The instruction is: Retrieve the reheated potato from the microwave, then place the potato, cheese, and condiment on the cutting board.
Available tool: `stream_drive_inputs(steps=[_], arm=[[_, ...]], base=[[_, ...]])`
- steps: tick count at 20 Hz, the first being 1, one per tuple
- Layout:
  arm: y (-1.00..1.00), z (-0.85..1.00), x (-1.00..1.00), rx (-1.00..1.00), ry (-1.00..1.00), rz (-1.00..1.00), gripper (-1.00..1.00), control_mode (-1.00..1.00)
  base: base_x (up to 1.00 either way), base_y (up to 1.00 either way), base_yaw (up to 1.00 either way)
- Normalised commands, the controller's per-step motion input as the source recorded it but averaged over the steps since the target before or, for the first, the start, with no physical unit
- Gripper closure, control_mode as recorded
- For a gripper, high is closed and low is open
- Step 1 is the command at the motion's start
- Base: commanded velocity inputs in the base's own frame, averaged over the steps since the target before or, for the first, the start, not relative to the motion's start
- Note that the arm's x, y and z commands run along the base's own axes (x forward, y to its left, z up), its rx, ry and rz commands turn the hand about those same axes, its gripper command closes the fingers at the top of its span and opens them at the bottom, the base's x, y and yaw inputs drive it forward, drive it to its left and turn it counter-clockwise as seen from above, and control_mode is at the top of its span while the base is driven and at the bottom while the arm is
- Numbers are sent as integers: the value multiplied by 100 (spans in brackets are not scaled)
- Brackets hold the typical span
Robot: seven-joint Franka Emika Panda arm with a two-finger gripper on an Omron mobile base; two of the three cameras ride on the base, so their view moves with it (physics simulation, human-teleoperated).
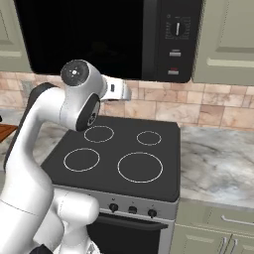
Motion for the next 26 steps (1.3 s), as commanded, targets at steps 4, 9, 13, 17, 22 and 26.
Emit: stream_drive_inputs(steps=[4, 9, 13, 17, 22, 26], arm=[[-34, 44, 0, -12, -1, 0, -100, -100], [-39, 33, -3, -11, -3, -2, -100, -100], [-36, 37, 0, -2, -1, -4, -100, -100], [-26, 46, 4, 0, 0, 0, -100, -100], [-20, 46, 9, 0, 0, -2, -100, -100], [-15, 40, 14, 0, 0, -3, -100, -100]], base=[[0, 0, 0], [0, 0, 0], [0, 0, 0], [0, 0, 0], [0, 0, 0], [0, 0, 0]])
